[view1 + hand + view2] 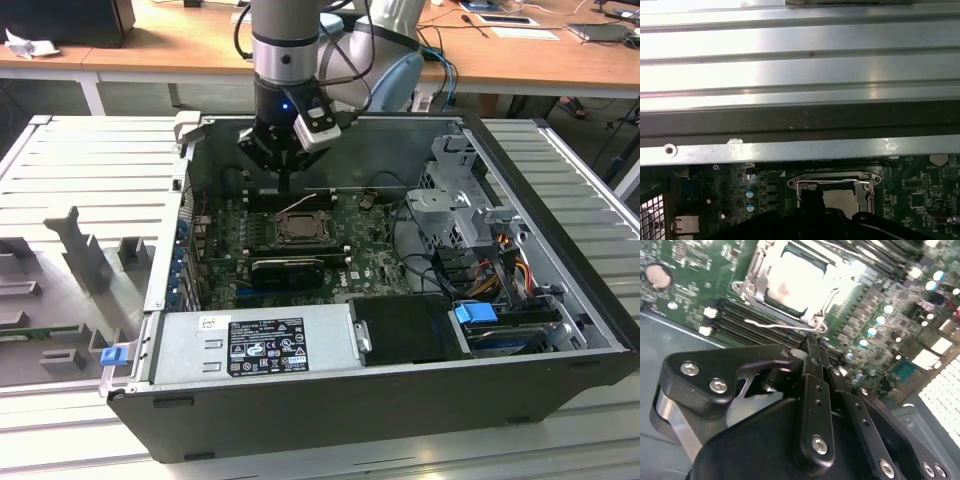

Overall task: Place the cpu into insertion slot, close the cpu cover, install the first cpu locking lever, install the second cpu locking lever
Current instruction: 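Install the first cpu locking lever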

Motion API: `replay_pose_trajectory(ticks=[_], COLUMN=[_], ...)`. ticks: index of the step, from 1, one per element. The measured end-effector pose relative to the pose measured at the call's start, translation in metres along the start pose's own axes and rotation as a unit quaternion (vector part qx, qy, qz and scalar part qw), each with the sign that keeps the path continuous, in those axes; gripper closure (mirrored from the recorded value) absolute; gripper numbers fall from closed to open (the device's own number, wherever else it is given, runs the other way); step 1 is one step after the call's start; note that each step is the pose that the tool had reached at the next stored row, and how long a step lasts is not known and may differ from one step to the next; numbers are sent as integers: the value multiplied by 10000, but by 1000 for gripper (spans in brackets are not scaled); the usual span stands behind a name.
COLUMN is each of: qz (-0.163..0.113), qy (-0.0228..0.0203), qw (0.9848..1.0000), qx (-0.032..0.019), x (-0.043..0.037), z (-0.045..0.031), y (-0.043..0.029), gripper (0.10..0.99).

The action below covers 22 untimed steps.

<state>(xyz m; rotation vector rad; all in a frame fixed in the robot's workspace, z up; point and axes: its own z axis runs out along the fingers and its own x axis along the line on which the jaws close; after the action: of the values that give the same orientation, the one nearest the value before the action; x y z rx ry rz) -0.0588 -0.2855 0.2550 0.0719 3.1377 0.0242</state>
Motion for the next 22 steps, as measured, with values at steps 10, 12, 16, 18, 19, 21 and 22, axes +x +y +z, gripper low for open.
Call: replay_pose_trajectory(ticks=[10, 12, 16, 18, 19, 21, 22], qz=[-120, -231, -296, -312, -325, -385, -472], qy=[6, 0, 2, 3, 3, 5, 8], qw=[9999, 9997, 9995, 9994, 9993, 9991, 9987], qx=[-93, -93, -118, -163, -177, -184, -184], x=[-27, -39, -96, -128, -138, -143, -144], z=[146, 163, 185, 195, 202, 217, 235], y=[-2, -1, 0, 2, 3, 3, 5], gripper=[980, 980, 980, 980, 980, 980, 980])
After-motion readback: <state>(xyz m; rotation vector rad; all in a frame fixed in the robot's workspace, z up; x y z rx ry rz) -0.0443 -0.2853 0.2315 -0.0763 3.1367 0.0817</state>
